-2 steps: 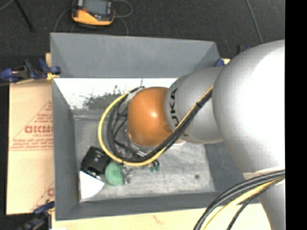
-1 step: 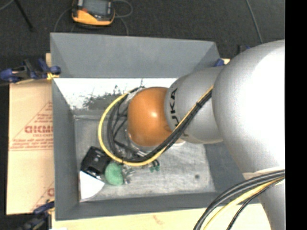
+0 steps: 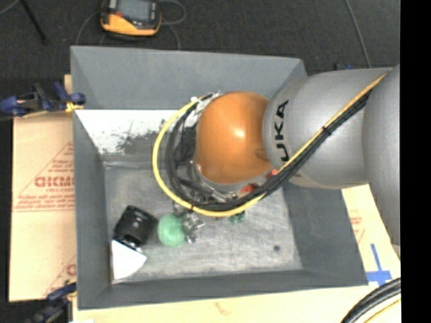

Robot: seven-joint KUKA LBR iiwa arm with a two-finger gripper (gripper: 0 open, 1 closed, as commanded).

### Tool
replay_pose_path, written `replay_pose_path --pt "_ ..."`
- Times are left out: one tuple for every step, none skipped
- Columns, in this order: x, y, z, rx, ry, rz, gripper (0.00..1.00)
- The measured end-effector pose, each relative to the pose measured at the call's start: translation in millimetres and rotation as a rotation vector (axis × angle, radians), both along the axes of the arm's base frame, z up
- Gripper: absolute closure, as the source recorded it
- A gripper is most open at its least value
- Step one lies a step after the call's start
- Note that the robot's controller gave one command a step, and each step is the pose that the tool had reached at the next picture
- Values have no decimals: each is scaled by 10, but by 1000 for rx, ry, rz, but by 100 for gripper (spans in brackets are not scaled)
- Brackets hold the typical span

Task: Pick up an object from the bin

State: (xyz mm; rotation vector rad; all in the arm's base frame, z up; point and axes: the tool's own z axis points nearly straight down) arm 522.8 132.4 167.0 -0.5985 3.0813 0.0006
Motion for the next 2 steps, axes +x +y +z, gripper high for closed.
replay_pose_path --pt "0 1 0 0 0 -1 100" --pt "17 1 197 -1 3 -6 100"
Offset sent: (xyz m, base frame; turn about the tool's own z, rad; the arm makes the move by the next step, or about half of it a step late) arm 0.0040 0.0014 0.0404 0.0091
